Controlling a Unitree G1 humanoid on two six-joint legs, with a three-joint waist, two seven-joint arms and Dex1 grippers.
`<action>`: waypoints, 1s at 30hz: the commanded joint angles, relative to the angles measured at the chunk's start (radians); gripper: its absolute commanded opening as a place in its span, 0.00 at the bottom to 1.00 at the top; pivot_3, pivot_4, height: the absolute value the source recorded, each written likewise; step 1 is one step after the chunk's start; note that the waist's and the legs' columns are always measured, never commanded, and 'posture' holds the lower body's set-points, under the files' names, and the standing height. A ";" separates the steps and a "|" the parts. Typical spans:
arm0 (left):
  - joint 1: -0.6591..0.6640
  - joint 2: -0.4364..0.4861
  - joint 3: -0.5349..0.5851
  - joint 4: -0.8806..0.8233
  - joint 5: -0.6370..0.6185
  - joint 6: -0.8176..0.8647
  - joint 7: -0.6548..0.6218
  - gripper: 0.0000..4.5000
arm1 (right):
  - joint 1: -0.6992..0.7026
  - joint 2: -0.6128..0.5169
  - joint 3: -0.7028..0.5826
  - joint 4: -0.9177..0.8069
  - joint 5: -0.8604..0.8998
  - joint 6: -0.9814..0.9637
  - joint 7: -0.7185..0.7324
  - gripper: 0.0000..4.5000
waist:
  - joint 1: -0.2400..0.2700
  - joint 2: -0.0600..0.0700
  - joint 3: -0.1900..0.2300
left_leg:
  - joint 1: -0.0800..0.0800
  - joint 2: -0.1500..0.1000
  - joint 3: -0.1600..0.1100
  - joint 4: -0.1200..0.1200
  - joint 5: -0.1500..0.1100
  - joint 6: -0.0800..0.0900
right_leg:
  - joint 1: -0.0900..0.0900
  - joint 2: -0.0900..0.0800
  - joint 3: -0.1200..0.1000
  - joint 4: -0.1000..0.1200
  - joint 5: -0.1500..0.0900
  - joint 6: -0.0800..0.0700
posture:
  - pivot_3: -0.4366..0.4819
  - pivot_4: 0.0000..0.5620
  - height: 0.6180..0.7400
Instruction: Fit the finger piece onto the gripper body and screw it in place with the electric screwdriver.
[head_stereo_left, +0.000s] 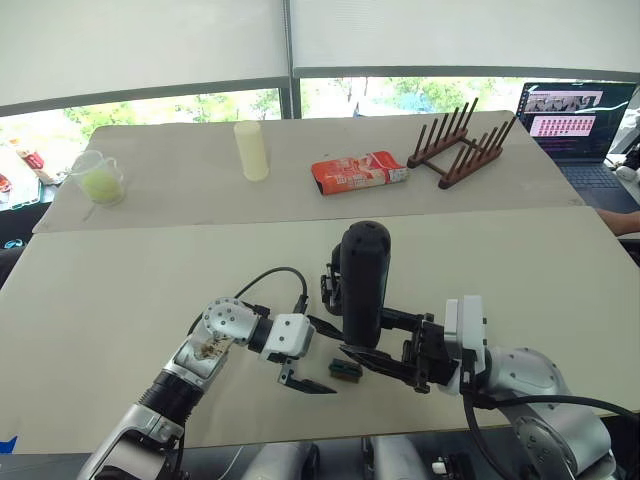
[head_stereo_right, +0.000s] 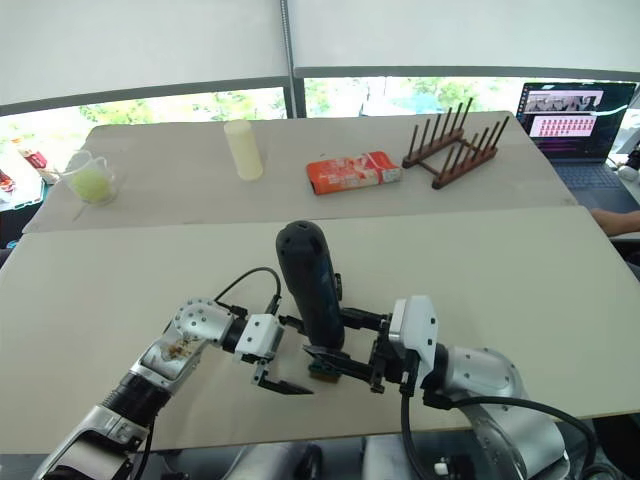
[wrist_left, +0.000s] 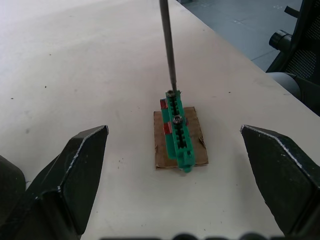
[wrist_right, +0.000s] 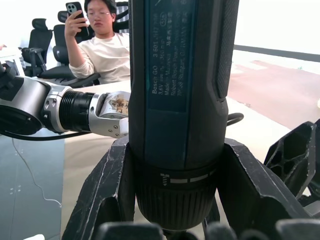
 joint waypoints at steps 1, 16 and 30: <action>-0.012 0.000 0.005 -0.003 -0.012 -0.008 0.001 1.00 | -0.014 0.001 -0.011 -0.031 0.015 -0.035 0.006 0.42 | 0.000 0.000 0.000 | 0.000 0.000 0.000 0.000 0.000 0.000 | 0.000 0.000 0.000 0.000 0.000 0.000 | 0.48 0.27 1.00; -0.014 -0.002 0.003 -0.008 -0.011 -0.006 0.004 1.00 | -0.010 -0.013 -0.012 -0.048 0.028 -0.019 0.000 0.42 | 0.000 0.000 0.000 | 0.000 0.000 0.000 0.000 0.000 0.000 | 0.000 0.000 0.000 0.000 0.000 0.000 | 0.48 0.27 1.00; -0.019 -0.006 0.002 -0.002 -0.010 -0.009 0.004 1.00 | 0.006 -0.008 -0.002 -0.055 0.022 -0.033 0.006 0.42 | 0.000 0.000 0.000 | 0.000 0.000 0.000 0.000 0.000 0.000 | 0.000 0.000 0.000 0.000 0.000 0.000 | 0.48 0.27 1.00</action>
